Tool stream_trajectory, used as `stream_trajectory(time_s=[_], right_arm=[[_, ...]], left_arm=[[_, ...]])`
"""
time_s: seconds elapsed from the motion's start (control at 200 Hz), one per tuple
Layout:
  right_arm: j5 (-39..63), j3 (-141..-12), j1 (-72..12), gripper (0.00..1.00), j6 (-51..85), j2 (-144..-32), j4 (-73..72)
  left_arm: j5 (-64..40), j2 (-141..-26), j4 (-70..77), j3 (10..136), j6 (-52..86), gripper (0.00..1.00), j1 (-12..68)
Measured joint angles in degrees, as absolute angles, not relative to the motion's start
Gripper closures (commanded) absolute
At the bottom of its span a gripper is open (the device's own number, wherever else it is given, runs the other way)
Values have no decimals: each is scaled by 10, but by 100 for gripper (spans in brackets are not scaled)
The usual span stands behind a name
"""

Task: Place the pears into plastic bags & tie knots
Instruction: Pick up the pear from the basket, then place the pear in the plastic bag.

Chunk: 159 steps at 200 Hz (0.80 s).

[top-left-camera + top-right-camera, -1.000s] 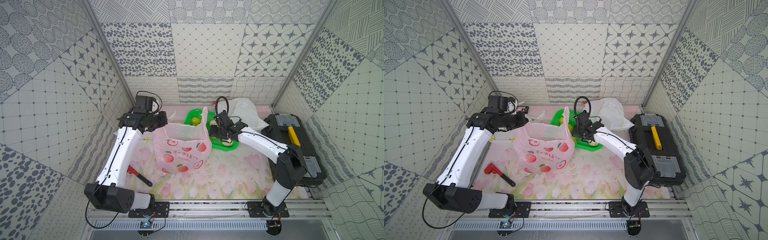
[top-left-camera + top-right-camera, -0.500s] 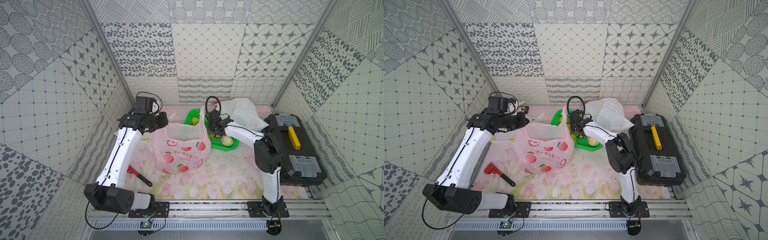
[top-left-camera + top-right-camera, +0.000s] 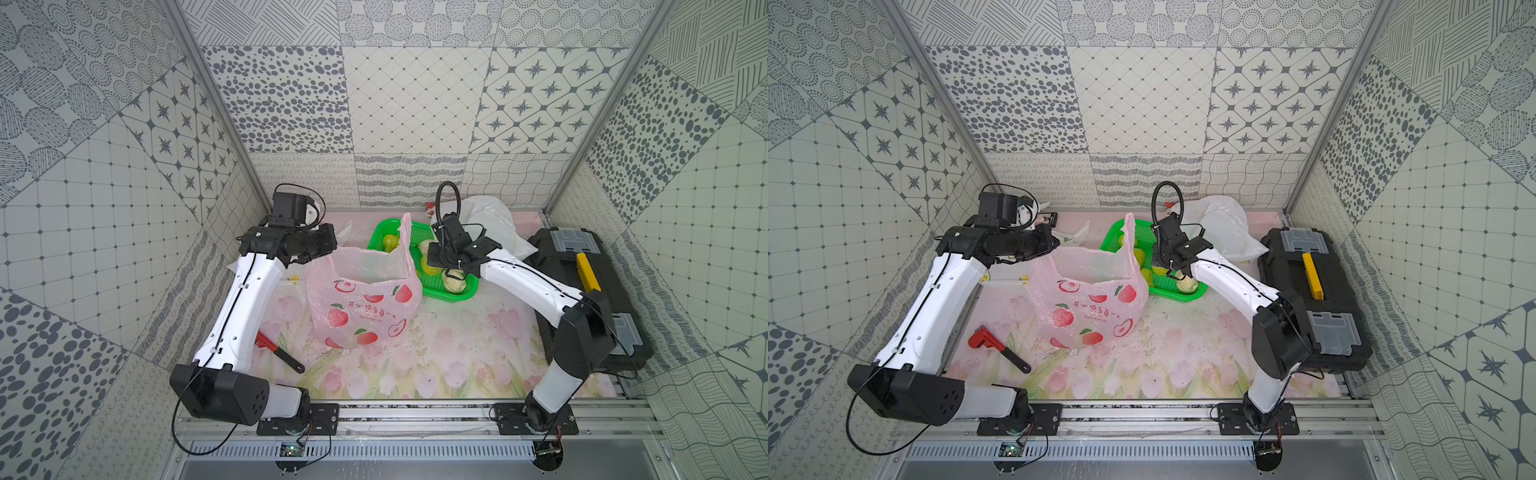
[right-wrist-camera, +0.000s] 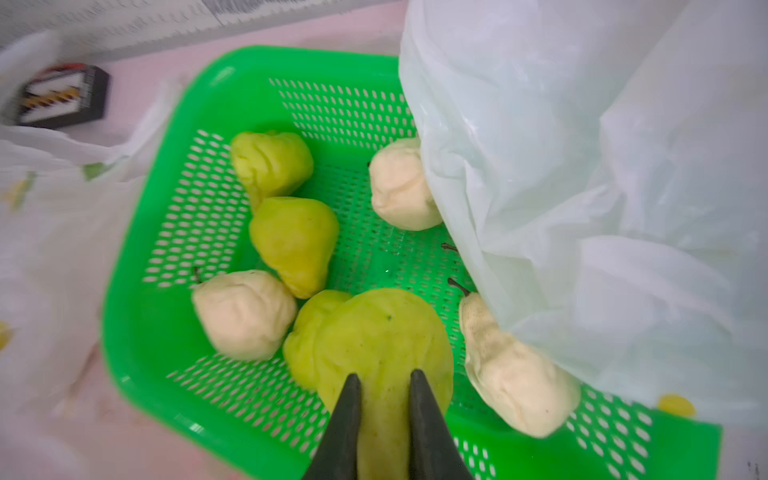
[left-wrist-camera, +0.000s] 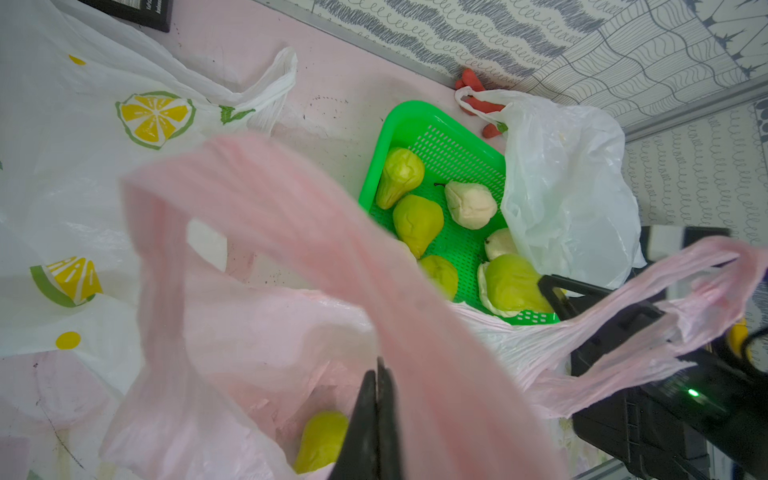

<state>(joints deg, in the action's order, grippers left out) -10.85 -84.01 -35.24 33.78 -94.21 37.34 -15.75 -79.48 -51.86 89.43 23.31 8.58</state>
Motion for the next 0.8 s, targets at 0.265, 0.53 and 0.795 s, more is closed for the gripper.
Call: stream_trajectory(time_s=[0.265, 0.53, 0.795], right_arm=[[77, -874, -345, 90, 322, -766, 491], [207, -1011, -420, 91, 332, -832, 489], [129, -1329, -491, 90, 336, -1180, 506]], left_arm=[[-151, -795, -519, 915, 222, 100, 86], [-169, -801, -511, 916, 223, 100, 93], [-188, -788, -504, 922, 220, 100, 98]])
